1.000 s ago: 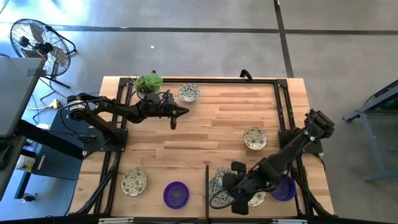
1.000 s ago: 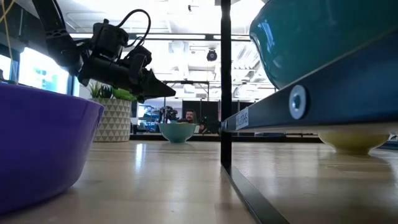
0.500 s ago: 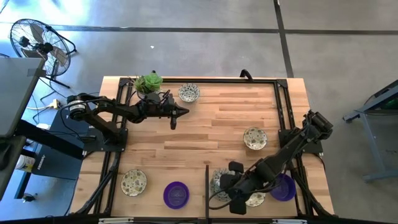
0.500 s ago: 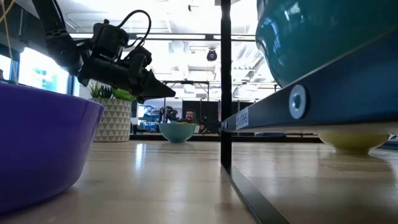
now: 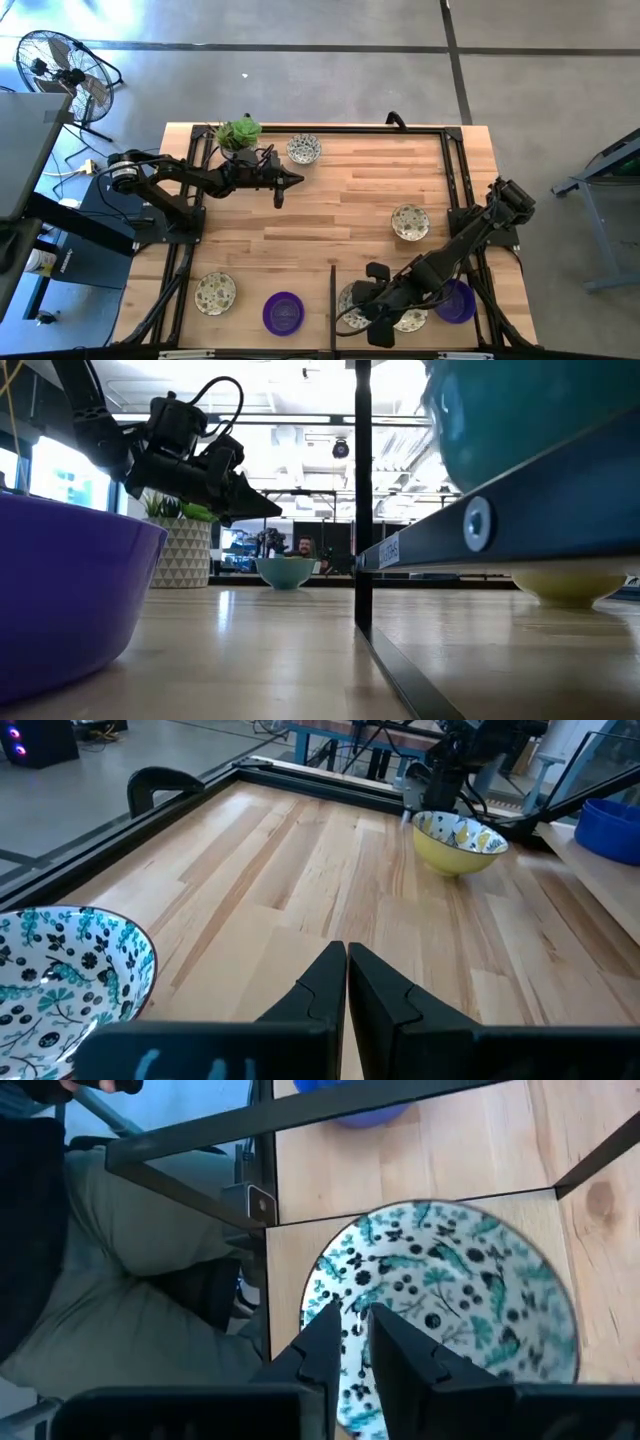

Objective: Pick & Place Mini bowls
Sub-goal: Stack the top yellow patterned bowl on the yellow patterned bowl on the shelf

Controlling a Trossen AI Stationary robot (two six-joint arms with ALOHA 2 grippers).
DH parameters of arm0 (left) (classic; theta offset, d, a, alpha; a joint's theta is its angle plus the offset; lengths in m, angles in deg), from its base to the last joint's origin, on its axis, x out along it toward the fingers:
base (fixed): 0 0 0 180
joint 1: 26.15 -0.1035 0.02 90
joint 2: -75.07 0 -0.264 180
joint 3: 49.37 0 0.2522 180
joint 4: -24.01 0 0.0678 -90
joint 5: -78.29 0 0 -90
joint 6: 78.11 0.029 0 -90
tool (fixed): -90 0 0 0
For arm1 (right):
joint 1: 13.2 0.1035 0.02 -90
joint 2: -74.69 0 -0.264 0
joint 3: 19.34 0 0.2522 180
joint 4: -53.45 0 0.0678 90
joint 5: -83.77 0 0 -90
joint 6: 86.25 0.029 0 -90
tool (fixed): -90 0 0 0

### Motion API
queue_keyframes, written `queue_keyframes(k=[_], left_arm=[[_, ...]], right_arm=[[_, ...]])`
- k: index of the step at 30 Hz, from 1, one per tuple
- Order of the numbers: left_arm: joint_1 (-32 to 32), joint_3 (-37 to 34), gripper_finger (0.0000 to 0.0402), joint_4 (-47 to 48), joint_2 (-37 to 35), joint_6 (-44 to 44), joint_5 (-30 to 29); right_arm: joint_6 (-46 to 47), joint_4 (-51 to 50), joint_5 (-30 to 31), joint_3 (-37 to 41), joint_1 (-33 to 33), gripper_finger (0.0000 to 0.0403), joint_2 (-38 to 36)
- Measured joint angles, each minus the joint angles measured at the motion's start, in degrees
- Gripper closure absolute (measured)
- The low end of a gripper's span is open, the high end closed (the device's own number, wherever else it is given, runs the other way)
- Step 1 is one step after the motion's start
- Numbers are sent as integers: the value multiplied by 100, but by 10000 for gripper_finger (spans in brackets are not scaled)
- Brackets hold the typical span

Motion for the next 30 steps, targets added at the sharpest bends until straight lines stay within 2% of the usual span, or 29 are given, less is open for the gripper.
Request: queue_keyframes(k=[8, 10, 13, 16, 22, 30], left_arm=[[0, 0, 390, 2, 0, 2, 9], [1, 0, 390, 2, 0, 0, 13], [1, 0, 390, 2, 0, 0, 96], [2, 0, 390, 2, 0, 0, 116], [2, 0, 390, 2, 0, 2, 115], [2, 0, 390, 4, 0, 35, 114]], right_arm=[[105, -36, 2, 0, -33, 324, -7], [-46, -89, -3, 0, -33, 334, -15], [-263, -310, -20, 38, -39, 369, -19], [-605, 112, -193, 365, -137, 397, -55], [-1451, 1532, -553, 1488, -594, 400, -388], [-2603, 3031, -923, 2866, -1306, 401, -1501]])
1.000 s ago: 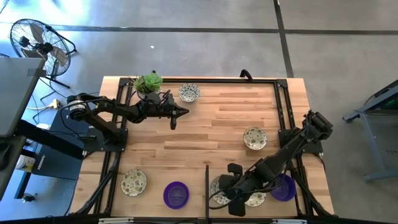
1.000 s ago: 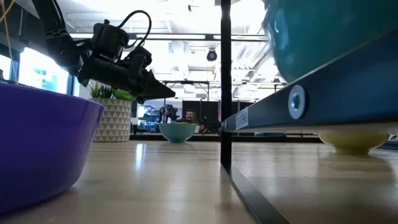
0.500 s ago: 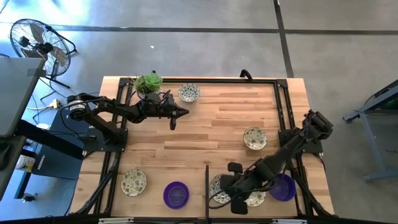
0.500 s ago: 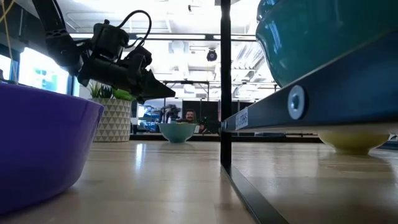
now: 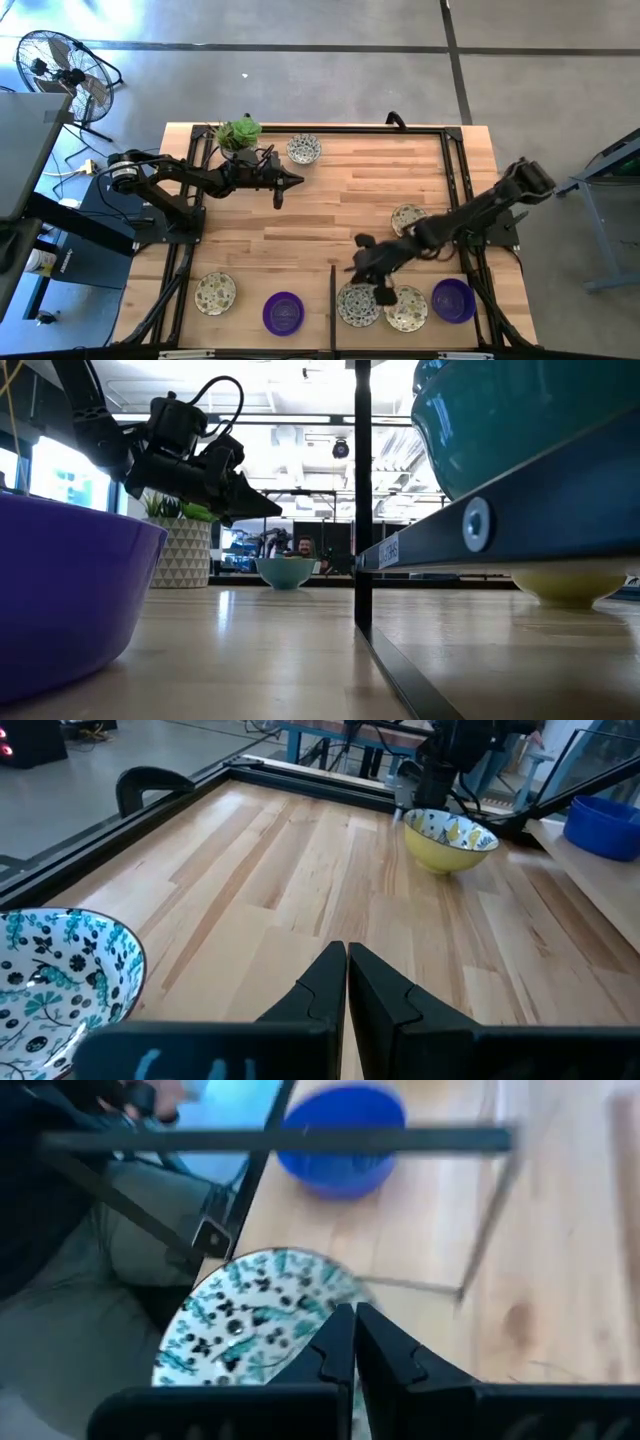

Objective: Pick & Place Mini bowls
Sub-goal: Stack the top yellow patterned bowl on the yellow patterned bowl on the shelf

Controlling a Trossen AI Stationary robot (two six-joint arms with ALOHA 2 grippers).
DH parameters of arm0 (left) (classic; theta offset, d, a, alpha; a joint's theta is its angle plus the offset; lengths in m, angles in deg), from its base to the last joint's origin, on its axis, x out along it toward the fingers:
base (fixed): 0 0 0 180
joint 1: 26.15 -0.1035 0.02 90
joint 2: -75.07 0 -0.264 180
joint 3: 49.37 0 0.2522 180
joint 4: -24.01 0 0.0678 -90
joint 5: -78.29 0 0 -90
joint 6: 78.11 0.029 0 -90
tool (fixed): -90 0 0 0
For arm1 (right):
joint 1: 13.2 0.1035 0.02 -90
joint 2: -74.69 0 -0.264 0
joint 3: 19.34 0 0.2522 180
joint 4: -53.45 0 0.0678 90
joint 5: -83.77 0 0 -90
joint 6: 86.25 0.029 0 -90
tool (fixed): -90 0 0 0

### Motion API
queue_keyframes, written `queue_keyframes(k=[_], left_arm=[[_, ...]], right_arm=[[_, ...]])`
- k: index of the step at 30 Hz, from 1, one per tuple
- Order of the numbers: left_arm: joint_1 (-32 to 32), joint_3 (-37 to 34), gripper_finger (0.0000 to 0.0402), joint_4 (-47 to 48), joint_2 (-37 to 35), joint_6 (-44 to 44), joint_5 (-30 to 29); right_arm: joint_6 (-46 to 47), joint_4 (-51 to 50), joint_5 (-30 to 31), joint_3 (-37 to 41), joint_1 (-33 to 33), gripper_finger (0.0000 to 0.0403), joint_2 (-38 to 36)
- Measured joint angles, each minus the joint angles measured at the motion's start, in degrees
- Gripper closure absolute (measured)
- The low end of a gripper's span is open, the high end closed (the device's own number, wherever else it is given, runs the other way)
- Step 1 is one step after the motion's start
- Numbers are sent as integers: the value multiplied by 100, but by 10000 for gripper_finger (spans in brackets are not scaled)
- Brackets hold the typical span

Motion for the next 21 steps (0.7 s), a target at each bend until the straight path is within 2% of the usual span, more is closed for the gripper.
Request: queue_keyframes(k=[5, 11, 17, 21], left_arm=[[0, 2, 390, 67, 0, 11, -3], [-2, 2, 390, 42, 0, 11, -23], [-2, 0, 390, 185, -180, 19, -28], [-2, 2, 390, 616, -481, 64, -66]], right_arm=[[-879, 1311, -143, 1106, -490, 402, -791], [-1574, 3109, -451, 2499, -1550, 402, -1447], [-2037, 4758, -738, 3381, -2590, 402, -1569], [-2168, 5341, -1064, 3687, -3030, 402, -1570]])
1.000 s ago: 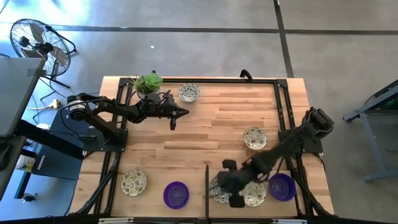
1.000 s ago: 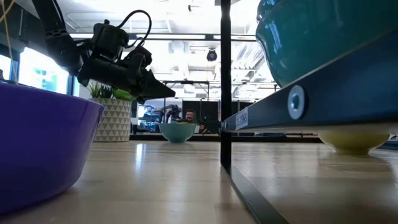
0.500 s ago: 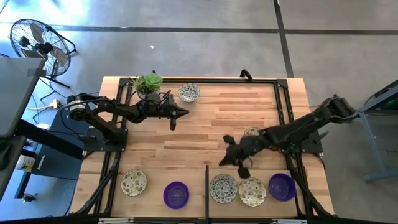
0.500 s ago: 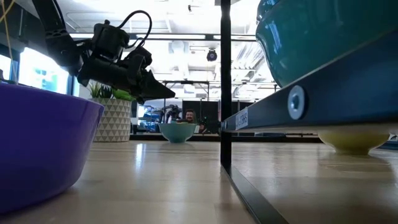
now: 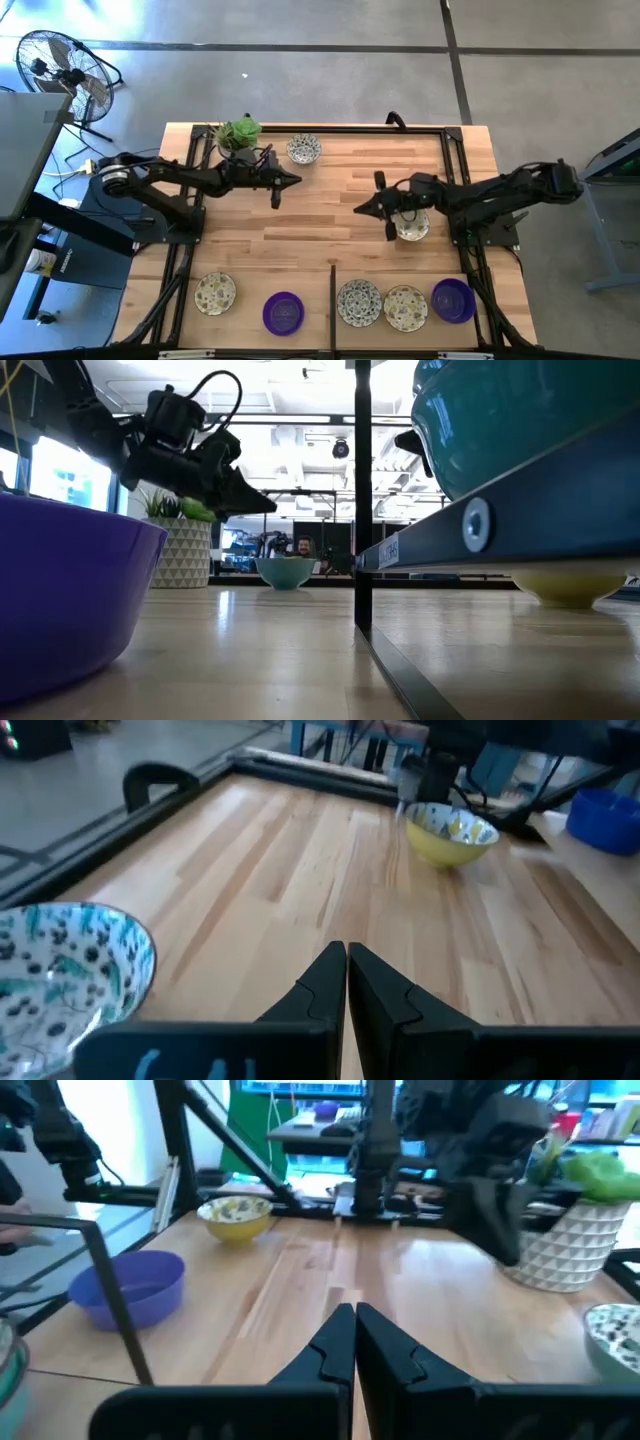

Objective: Pick & Place Mini bowls
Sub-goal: Stack the top yellow patterned bowl on the yellow patterned bowl on the shelf

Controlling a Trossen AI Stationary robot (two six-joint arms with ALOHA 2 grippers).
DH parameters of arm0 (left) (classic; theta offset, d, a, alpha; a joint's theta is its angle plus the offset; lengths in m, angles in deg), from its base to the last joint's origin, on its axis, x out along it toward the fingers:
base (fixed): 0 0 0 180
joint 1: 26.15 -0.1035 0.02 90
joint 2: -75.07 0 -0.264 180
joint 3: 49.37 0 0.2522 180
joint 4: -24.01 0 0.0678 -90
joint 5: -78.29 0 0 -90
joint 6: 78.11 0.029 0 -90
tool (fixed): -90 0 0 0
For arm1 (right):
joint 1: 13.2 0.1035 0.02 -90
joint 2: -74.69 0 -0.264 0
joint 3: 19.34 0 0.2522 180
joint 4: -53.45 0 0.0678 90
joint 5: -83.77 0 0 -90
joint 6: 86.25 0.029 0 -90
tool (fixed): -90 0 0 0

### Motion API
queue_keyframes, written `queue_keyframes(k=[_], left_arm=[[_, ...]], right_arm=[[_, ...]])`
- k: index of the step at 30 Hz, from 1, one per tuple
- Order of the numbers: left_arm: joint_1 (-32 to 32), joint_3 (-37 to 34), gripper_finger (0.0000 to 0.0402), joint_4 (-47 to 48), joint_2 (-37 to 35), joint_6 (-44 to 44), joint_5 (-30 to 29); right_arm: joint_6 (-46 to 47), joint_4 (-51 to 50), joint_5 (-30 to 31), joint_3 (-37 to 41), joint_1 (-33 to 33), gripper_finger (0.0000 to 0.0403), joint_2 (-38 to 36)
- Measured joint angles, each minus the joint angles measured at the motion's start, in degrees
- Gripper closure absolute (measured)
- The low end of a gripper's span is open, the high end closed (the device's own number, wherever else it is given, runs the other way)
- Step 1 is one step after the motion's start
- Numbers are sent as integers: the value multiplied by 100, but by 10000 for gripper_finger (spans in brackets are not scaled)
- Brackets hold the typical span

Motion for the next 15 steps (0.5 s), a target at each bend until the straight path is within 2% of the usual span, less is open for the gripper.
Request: queue_keyframes(k=[3, 6, 12, 15], left_arm=[[1, 3, 390, 307, -345, 10, -43], [2, 2, 390, 734, -567, 10, -107], [199, 2, 390, 897, -805, 100, -124], [471, -9, 390, 697, -822, 294, -295]], right_arm=[[-28, 88, -223, 42, -185, 403, 0], [-140, 54, -166, 48, -256, 403, 2], [-254, 156, 583, 46, -267, 403, -12], [-249, -161, 923, 38, -122, 403, -177]])
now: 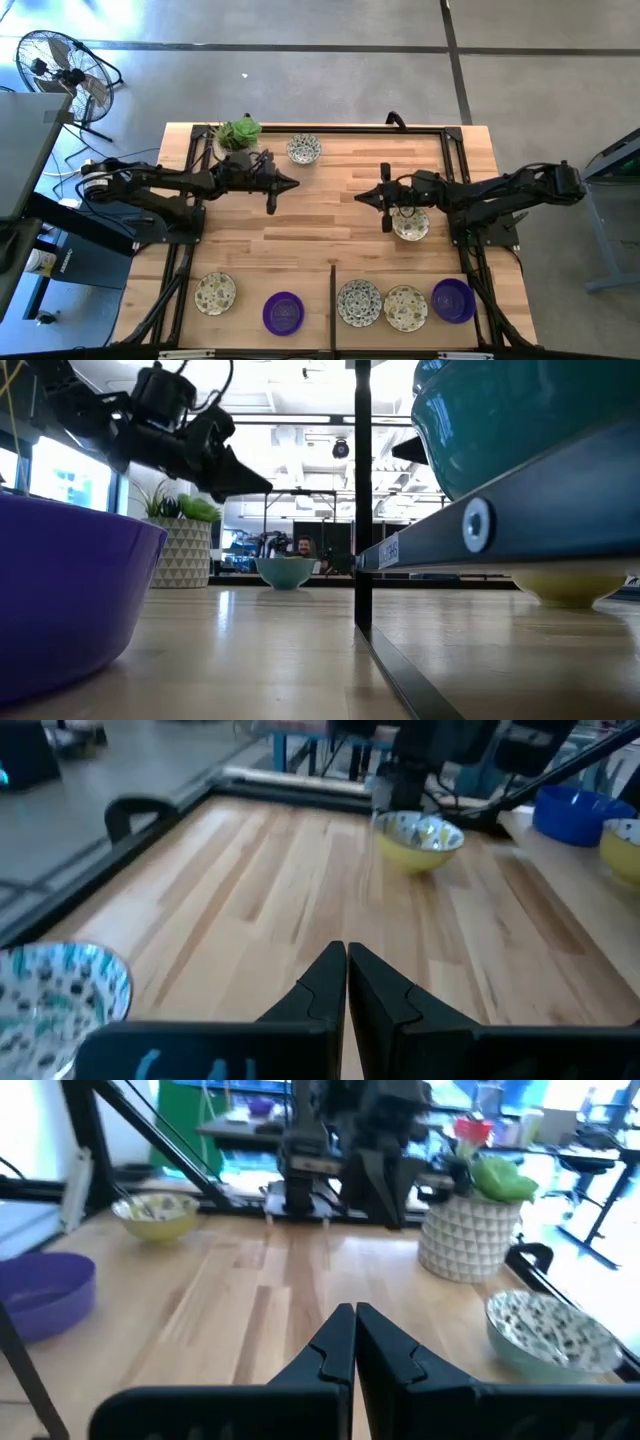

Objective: Pick & Place Mini bowls
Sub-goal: Stack the top yellow patterned bowl on the yellow patterned bowl on the shelf

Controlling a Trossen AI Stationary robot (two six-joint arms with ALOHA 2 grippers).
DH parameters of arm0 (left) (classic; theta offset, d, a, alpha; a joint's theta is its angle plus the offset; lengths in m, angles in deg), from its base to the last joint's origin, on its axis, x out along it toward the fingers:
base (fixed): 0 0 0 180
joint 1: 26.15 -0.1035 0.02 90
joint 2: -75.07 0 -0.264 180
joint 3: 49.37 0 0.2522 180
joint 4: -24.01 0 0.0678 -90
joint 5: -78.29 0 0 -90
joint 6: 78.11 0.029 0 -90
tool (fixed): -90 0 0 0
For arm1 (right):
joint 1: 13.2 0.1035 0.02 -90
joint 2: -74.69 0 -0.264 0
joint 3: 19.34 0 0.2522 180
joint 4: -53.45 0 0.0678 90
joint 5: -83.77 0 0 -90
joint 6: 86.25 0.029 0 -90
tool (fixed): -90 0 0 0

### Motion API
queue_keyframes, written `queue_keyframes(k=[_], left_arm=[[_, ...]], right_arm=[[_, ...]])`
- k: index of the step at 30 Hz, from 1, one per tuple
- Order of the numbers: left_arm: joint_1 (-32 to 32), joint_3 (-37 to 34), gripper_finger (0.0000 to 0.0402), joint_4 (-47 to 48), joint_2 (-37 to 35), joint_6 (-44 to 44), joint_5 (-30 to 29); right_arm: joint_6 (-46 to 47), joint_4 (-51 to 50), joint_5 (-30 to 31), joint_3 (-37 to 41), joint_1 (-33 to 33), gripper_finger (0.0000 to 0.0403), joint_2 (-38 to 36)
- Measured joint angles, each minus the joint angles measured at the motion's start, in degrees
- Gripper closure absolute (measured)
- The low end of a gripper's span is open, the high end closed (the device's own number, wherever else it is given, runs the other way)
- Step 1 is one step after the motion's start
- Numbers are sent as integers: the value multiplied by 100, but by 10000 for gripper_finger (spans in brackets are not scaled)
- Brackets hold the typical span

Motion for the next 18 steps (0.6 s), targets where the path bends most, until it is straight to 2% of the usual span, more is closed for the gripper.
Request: queue_keyframes(k=[5, 10, 14, 18], left_arm=[[337, -269, 390, -682, 0, 64, -325], [400, -755, 390, -1399, 0, -77, -397], [391, -1078, 390, -1885, 2, -137, -418], [393, -1123, 390, -1972, 2, -206, -396]], right_arm=[[202, -1912, 1100, -441, 480, 403, -548], [1045, -4323, 2194, -1247, 1034, 402, -783], [2082, -6276, 2491, -1980, 1446, 397, -549], [2921, -7904, 2432, -2728, 1994, 359, -90]])
